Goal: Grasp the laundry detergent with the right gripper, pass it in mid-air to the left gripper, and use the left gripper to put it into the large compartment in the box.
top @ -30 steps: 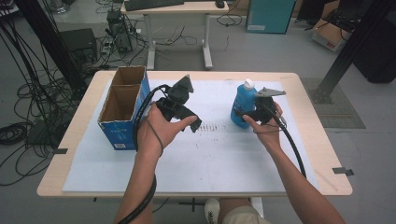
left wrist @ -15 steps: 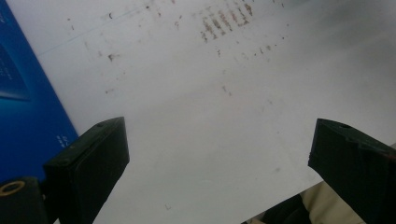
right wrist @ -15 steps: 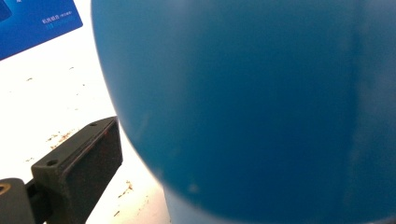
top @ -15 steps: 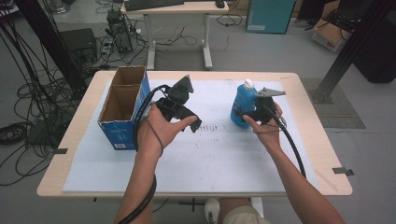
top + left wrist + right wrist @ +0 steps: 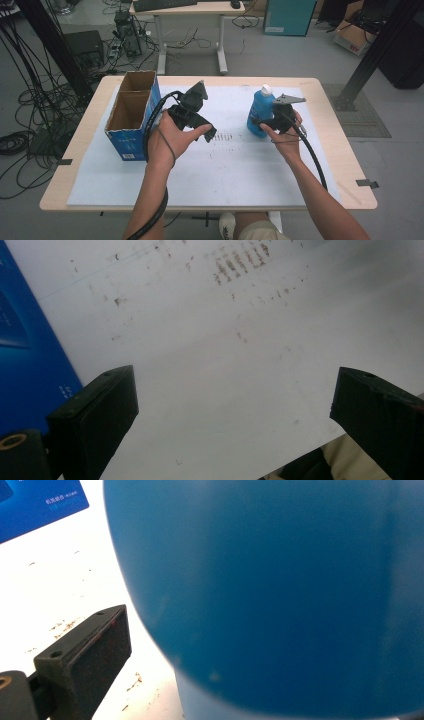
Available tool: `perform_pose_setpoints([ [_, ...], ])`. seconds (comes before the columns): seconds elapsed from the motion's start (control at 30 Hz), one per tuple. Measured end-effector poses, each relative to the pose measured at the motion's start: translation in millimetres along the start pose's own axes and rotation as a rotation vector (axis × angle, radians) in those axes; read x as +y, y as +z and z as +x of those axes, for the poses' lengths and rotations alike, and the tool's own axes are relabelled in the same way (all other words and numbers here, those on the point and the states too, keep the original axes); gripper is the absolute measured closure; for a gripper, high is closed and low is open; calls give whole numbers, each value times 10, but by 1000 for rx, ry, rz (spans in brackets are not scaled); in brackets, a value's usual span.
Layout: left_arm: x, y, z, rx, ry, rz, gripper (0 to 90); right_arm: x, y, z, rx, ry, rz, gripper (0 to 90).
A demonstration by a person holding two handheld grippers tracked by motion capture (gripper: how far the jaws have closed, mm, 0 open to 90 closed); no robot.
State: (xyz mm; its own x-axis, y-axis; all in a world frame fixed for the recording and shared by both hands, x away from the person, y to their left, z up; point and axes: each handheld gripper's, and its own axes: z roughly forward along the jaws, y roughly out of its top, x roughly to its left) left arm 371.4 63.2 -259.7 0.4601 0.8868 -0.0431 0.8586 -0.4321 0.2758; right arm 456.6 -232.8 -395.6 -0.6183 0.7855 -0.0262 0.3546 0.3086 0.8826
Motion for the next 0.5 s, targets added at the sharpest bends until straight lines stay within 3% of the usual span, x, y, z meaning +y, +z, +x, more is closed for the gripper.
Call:
perform_pose_setpoints([
  [0.5, -7, 4, 7, -3, -7, -1, 53, 0, 6, 7, 0, -2, -1, 26],
])
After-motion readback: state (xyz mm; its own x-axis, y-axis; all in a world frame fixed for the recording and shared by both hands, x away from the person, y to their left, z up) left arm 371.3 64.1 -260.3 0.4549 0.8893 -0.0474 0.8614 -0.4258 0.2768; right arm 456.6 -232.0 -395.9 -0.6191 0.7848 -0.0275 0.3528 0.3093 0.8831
